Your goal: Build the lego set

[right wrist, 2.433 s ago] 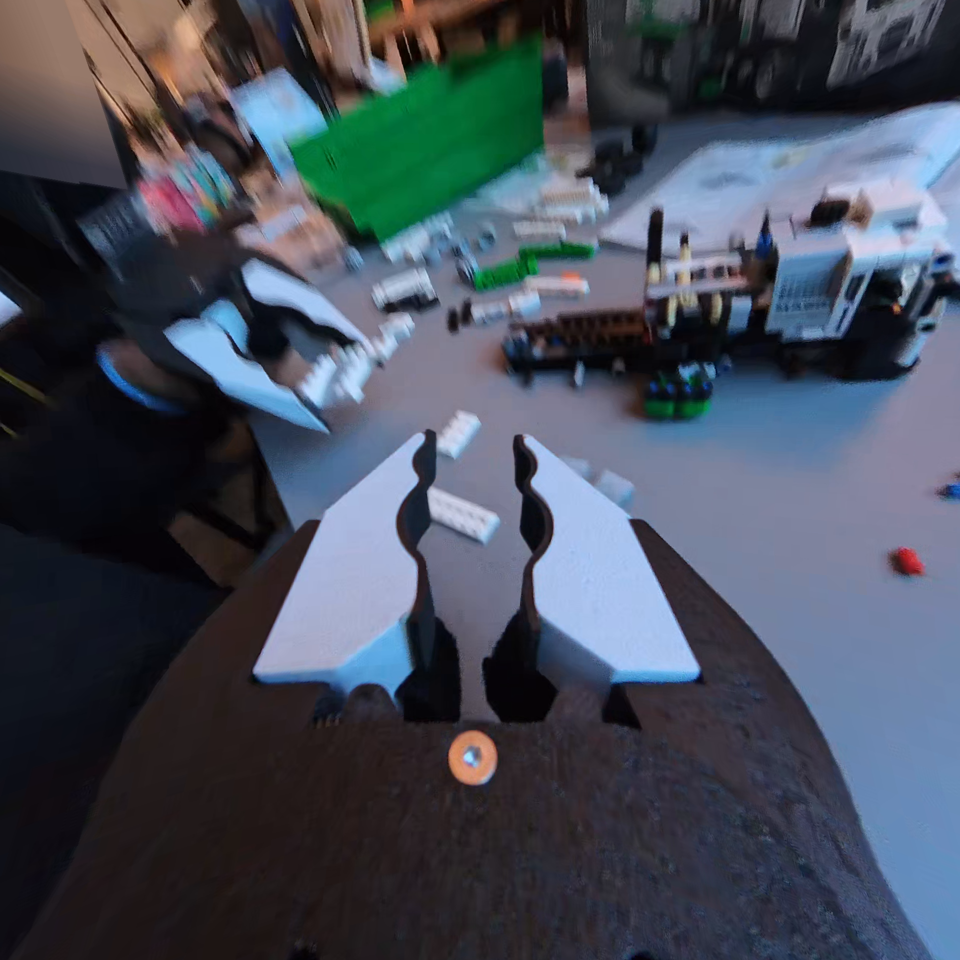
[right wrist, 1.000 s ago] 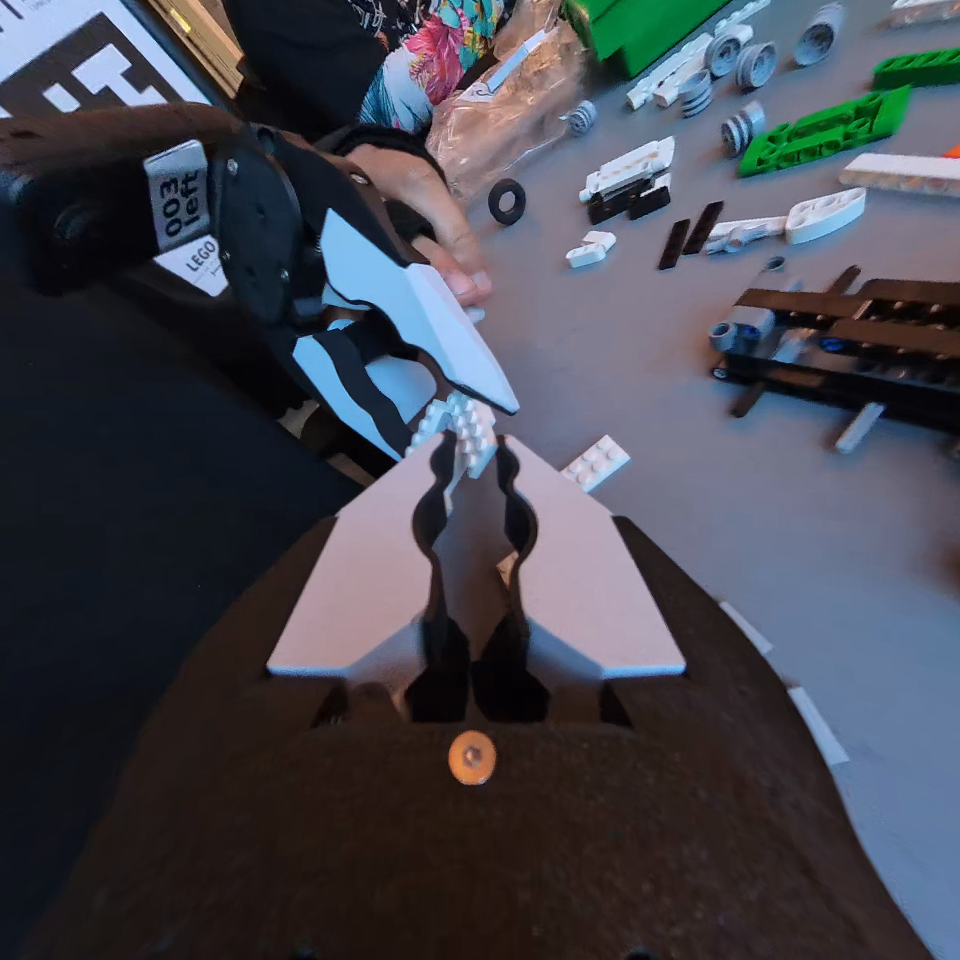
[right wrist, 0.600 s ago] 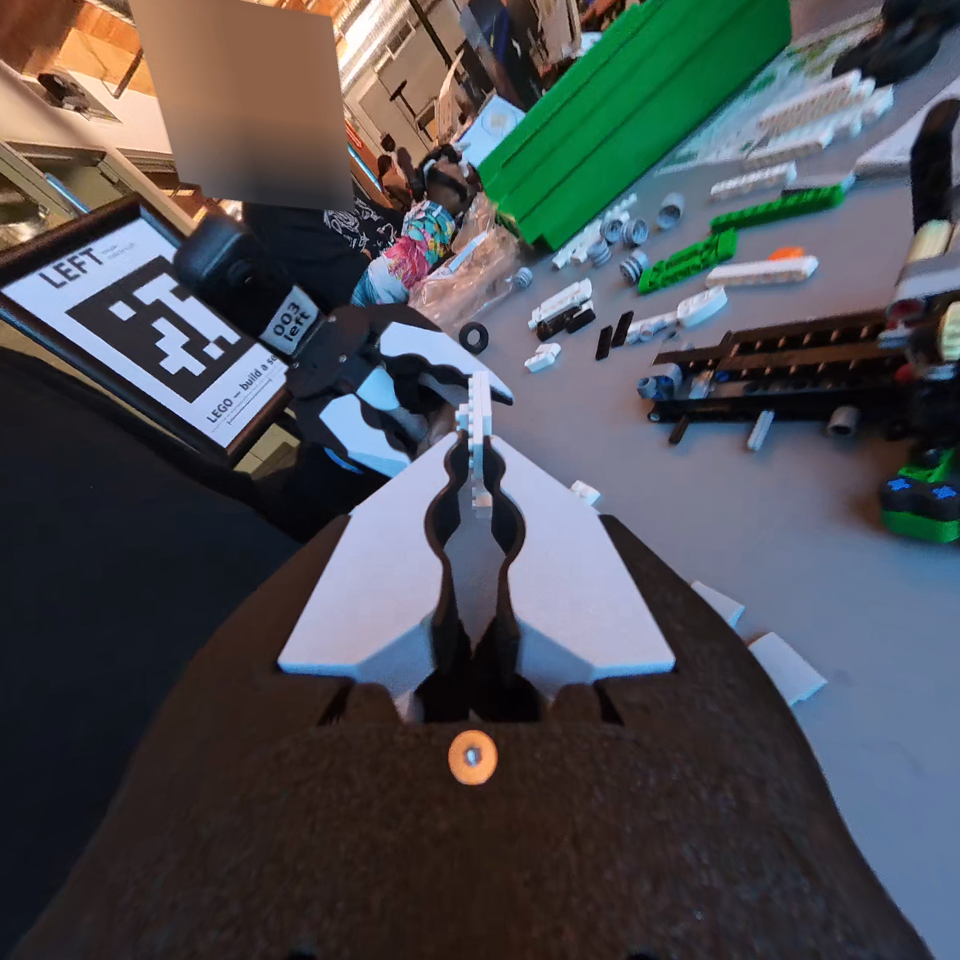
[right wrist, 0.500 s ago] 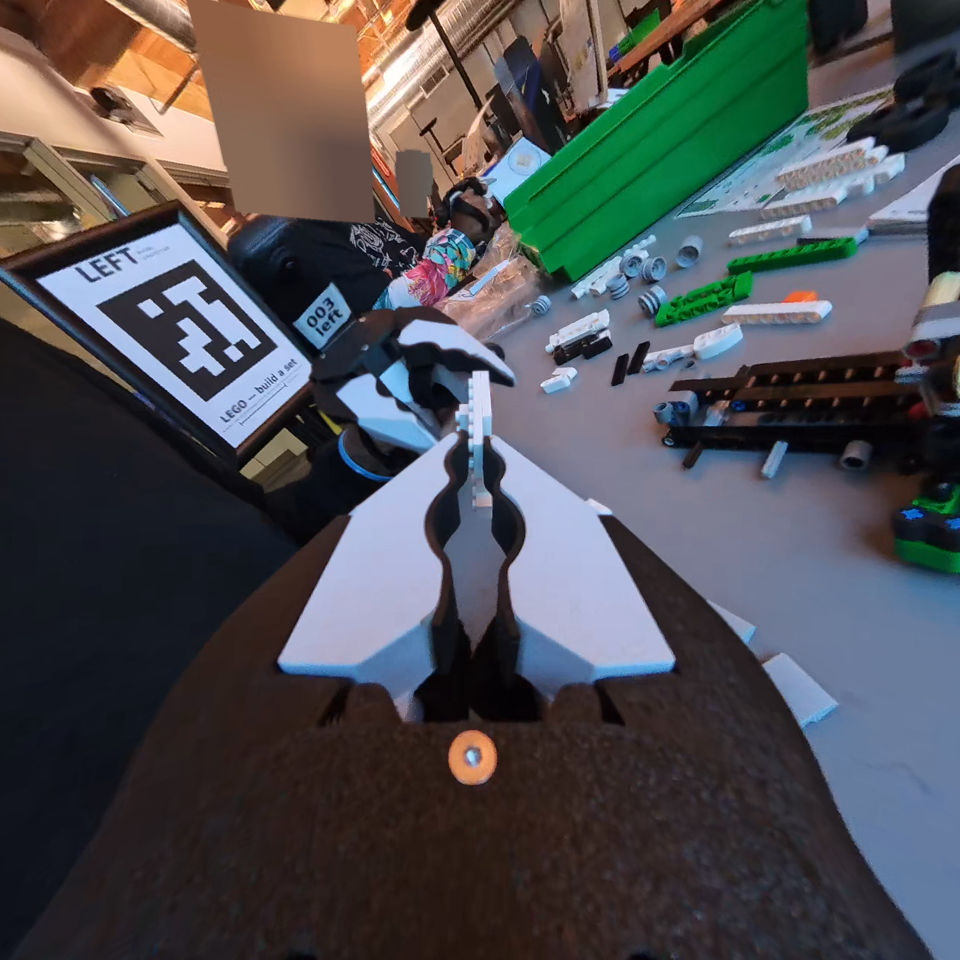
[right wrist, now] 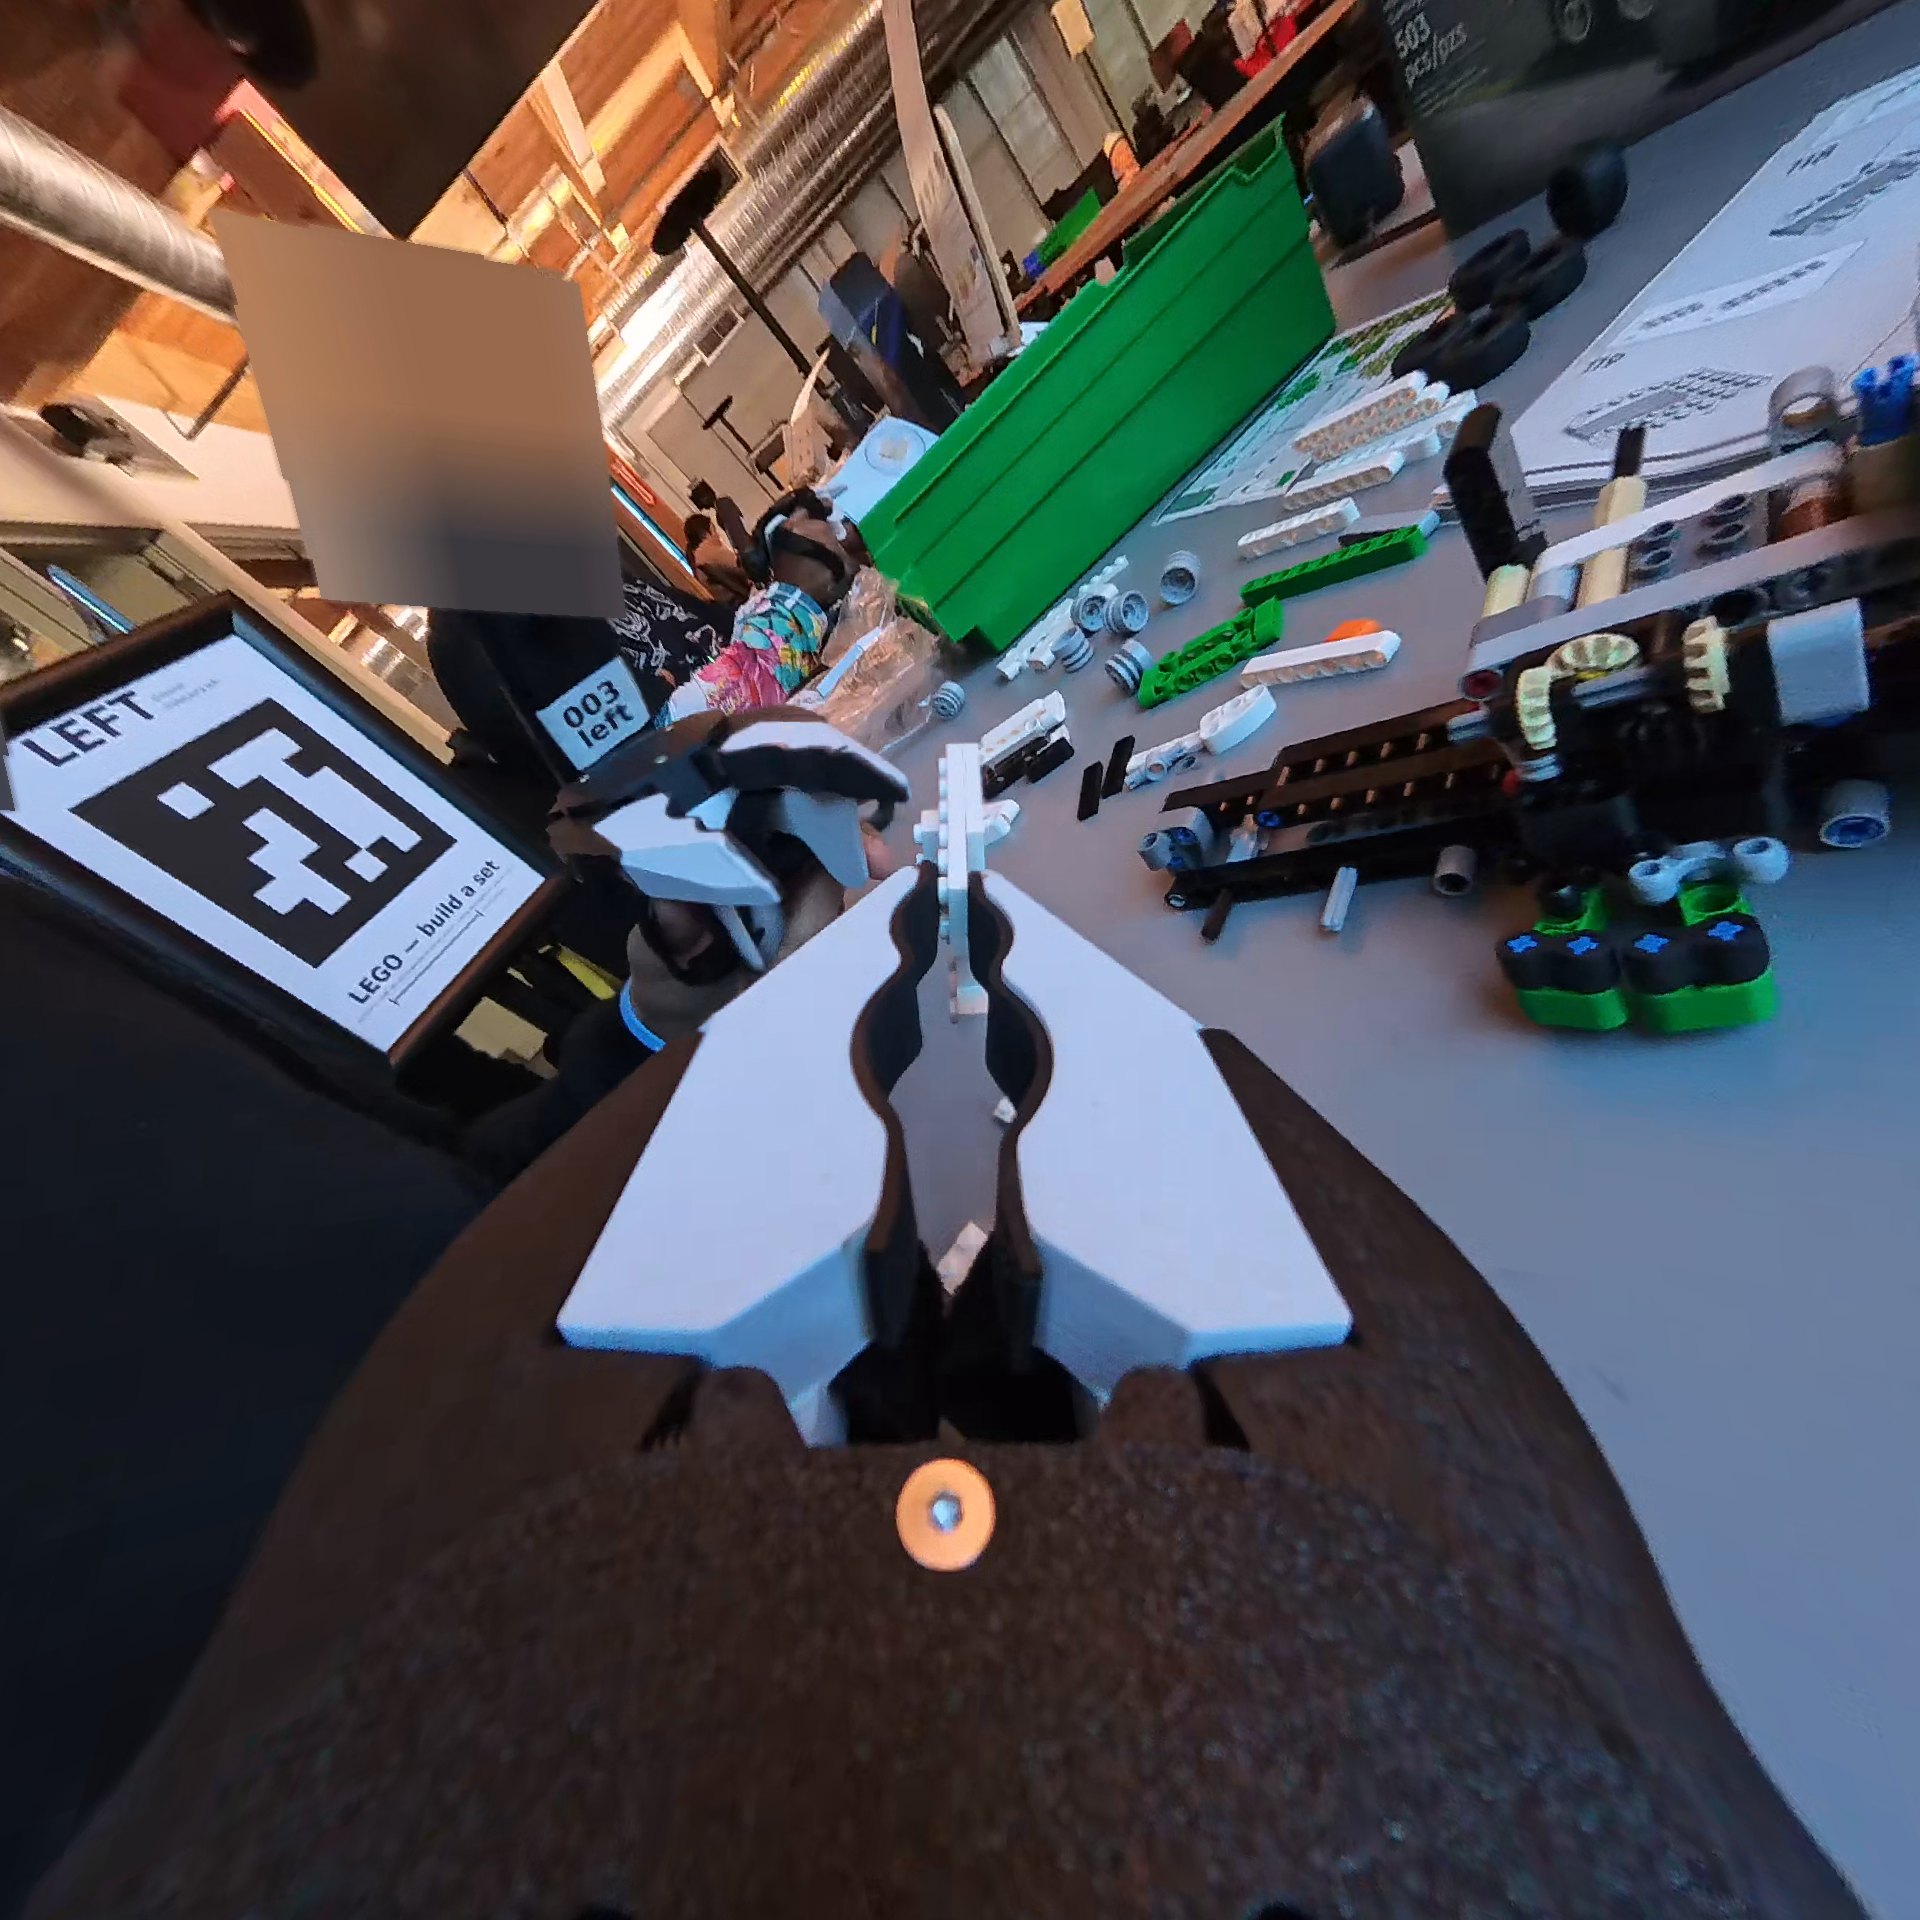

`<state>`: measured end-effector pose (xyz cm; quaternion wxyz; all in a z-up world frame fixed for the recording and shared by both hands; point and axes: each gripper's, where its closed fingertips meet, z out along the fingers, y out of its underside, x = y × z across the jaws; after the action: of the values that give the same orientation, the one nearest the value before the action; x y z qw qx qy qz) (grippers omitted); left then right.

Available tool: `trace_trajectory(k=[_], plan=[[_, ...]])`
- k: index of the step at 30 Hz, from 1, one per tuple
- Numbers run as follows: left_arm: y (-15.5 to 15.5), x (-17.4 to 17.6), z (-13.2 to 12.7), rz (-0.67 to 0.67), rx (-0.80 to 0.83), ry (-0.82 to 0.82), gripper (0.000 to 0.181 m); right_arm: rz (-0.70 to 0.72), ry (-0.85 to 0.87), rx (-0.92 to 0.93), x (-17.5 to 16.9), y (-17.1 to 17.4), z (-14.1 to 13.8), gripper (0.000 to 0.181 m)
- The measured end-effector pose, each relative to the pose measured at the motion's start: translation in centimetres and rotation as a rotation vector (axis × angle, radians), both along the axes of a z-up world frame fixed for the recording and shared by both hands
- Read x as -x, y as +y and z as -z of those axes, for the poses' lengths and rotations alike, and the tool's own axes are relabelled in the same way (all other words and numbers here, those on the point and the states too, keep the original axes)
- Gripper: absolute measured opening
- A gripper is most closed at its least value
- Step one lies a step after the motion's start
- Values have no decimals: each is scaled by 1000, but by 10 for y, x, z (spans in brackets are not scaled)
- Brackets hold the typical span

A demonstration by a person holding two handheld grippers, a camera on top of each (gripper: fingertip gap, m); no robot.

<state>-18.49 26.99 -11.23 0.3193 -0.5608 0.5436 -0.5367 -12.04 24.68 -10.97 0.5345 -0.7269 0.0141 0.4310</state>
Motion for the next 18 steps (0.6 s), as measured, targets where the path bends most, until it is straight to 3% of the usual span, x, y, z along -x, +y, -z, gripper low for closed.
trace_trajectory(k=[5,18], plan=[[10,-3,-2,-47,-1,-14,40,85,-36,-20,-14,3,-1,3],[21,-24,-8,-73,-15,-50,35,67,24,-2,-17,6,-2,4]])
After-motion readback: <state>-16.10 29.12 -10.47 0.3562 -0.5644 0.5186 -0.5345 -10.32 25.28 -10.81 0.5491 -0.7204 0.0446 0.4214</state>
